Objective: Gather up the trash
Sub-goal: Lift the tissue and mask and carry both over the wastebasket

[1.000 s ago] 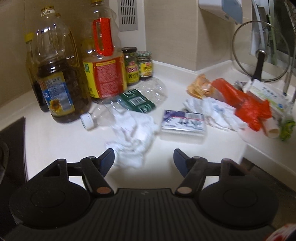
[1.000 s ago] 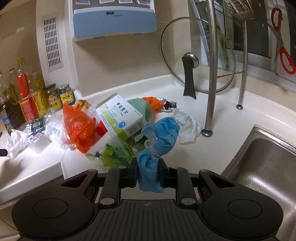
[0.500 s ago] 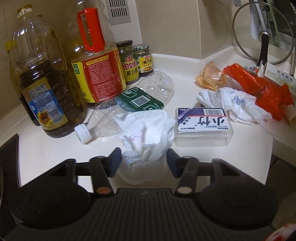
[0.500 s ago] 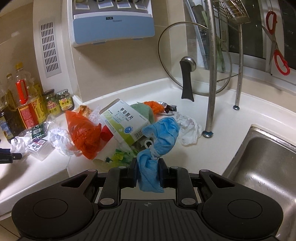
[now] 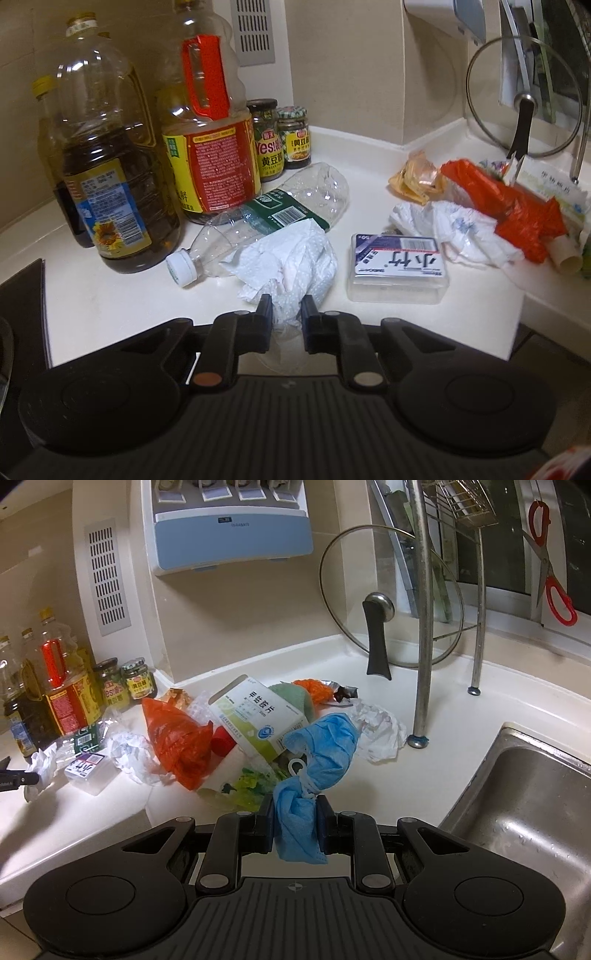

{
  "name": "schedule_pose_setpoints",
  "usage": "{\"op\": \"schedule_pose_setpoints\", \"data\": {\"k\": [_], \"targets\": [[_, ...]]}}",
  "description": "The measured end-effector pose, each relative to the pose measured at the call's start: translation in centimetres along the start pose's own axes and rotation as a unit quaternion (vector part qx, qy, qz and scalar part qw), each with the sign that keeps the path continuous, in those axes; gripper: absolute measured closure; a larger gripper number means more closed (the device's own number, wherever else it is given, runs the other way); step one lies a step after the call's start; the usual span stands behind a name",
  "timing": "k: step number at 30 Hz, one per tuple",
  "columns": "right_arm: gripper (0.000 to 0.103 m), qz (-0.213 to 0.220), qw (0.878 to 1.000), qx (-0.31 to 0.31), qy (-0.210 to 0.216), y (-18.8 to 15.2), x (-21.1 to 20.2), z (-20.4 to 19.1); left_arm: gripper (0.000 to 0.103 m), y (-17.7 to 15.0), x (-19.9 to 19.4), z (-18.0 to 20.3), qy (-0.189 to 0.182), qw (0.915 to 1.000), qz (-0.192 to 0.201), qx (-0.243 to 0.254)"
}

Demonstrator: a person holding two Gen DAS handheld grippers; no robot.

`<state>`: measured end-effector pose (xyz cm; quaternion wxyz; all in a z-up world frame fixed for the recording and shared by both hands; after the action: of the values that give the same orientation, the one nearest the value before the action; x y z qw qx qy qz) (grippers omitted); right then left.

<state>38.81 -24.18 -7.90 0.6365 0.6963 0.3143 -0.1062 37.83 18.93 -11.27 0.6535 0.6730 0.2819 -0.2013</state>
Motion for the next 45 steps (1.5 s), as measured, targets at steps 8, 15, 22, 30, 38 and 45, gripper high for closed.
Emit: {"op": "schedule_pose_setpoints", "data": {"k": [8,15,22,30,38,45], "targets": [[0.08,0.013,0.999,-0.014,0.031,-0.4,-2.3,-0.8,0.089,-1.1,-5.1,1.5,-0.024,0.9992,0.008,-0.03],[0.08,0.013,0.996,-0.035,0.081,-1.6,-4.7,-2.8,0.089,-3.2,-9.9,4.3,-0.047,0.9978,0.013,-0.044],[0.08,-0.002,0.987,-0.068,0.148,-4.3,-7.4,-6.4,0.089,-6.4,-13.5,7.7,-0.063,0.9969,0.004,-0.047],[0.08,-0.04,0.972,-0.092,0.211,-8.6,-8.7,-9.5,0.089,-11.7,-15.4,11.2,-0.074,0.9947,-0.033,-0.063],[0.08,-0.089,0.961,-0.105,0.242,-13.3,-7.6,-11.4,0.089,-16.4,-15.3,13.7,-0.091,0.9894,-0.083,-0.076],[0.08,-0.133,0.953,-0.112,0.246,-17.1,-5.4,-12.5,0.089,-18.7,-13.4,14.9,-0.102,0.985,-0.118,-0.074]]}}
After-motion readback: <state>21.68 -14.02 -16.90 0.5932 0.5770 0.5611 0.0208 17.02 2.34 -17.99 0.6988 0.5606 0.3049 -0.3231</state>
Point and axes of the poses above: each gripper's, at about its wrist camera, not at the fingertips, and x roughly the way its jaws point, z to its right, y to its top, the point moved 10 cm from there along x, roughly the way its jaws point, and after that the axes turned 4 degrees about -z, right-handed, at the moved point
